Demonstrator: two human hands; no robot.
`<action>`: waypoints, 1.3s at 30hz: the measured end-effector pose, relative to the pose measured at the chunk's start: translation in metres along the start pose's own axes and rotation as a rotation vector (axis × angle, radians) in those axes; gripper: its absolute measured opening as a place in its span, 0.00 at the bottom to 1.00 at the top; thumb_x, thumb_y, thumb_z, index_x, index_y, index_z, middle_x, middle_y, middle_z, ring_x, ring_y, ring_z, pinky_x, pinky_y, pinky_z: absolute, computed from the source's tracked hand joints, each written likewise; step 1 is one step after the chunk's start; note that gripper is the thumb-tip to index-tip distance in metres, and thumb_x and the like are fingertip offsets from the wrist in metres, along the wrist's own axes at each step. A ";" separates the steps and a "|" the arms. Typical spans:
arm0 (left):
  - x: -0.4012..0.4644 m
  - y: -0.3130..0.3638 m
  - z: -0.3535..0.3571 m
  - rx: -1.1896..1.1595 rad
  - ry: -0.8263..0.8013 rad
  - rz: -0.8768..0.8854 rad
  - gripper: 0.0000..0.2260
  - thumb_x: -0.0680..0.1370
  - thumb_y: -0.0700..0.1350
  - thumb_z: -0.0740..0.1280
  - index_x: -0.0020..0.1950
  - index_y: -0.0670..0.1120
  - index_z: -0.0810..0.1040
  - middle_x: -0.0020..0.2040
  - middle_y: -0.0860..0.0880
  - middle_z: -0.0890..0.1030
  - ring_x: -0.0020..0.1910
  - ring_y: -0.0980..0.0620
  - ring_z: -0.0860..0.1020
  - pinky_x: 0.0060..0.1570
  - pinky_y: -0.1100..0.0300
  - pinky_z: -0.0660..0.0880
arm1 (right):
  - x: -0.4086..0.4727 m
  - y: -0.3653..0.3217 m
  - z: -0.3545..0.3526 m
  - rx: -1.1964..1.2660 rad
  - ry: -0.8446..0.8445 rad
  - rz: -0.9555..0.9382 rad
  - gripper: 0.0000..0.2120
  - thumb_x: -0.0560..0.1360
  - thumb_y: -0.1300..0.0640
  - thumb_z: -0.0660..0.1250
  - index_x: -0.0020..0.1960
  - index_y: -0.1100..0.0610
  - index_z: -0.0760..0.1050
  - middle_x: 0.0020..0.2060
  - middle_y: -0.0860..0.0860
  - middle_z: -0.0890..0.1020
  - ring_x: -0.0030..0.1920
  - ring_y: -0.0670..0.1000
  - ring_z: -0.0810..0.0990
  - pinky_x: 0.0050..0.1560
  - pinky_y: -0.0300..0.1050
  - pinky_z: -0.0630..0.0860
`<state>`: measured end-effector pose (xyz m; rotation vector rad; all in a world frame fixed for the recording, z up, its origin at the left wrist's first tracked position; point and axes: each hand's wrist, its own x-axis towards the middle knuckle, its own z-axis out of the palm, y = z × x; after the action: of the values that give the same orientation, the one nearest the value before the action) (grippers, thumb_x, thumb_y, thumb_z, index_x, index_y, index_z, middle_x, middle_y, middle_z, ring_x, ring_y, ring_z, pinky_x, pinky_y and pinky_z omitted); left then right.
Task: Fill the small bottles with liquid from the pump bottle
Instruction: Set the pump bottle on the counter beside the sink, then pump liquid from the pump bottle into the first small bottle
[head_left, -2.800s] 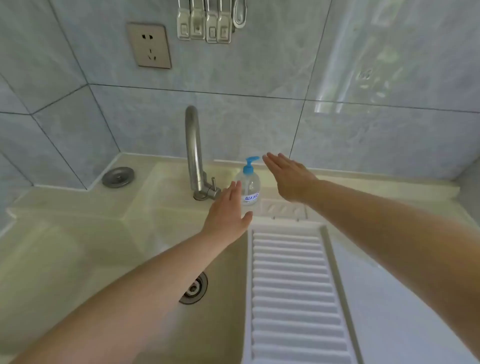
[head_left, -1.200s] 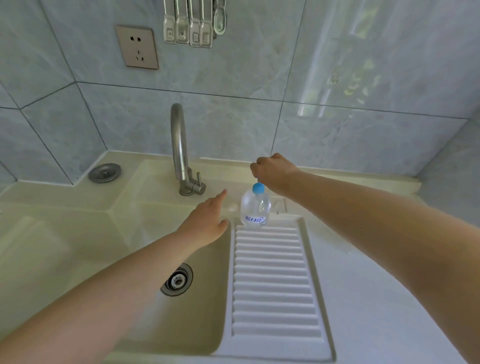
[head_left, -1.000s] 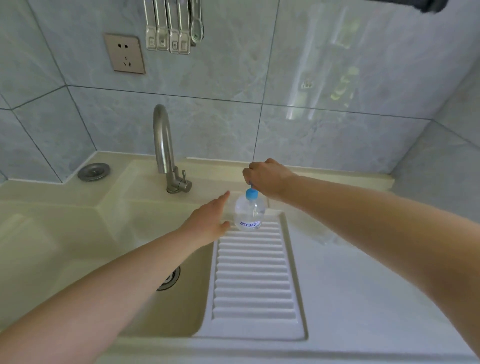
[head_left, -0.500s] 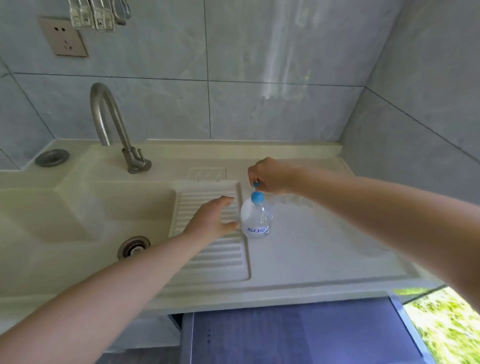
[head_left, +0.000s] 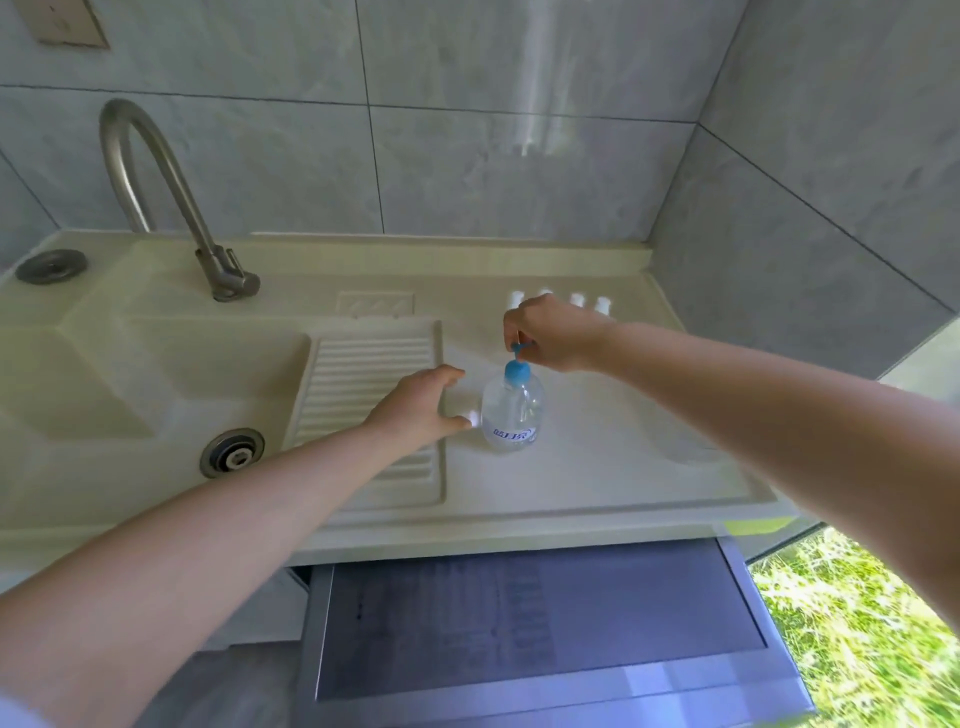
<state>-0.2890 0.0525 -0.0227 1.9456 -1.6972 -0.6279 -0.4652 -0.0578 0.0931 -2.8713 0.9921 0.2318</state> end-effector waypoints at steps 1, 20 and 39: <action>0.001 0.000 0.001 0.001 -0.002 -0.007 0.33 0.69 0.50 0.78 0.72 0.47 0.70 0.67 0.48 0.76 0.66 0.49 0.74 0.66 0.57 0.69 | 0.000 0.000 0.000 0.007 0.007 -0.013 0.08 0.78 0.60 0.66 0.56 0.57 0.77 0.47 0.49 0.72 0.54 0.55 0.76 0.51 0.48 0.74; 0.023 -0.002 0.021 -0.100 -0.015 -0.073 0.18 0.73 0.43 0.69 0.62 0.53 0.74 0.56 0.55 0.79 0.55 0.53 0.77 0.57 0.57 0.74 | 0.022 0.022 0.013 0.358 0.149 0.026 0.10 0.79 0.55 0.65 0.59 0.52 0.78 0.44 0.47 0.80 0.46 0.48 0.76 0.50 0.44 0.74; 0.068 0.006 -0.003 -0.631 0.117 -0.396 0.10 0.78 0.37 0.63 0.49 0.49 0.81 0.52 0.46 0.83 0.46 0.47 0.80 0.46 0.55 0.76 | 0.089 0.079 0.038 0.182 0.235 0.241 0.22 0.79 0.51 0.67 0.72 0.47 0.69 0.62 0.48 0.79 0.69 0.54 0.68 0.66 0.51 0.64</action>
<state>-0.2829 -0.0154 -0.0189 1.7940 -0.8838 -1.0214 -0.4491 -0.1686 0.0373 -2.6541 1.3252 -0.1758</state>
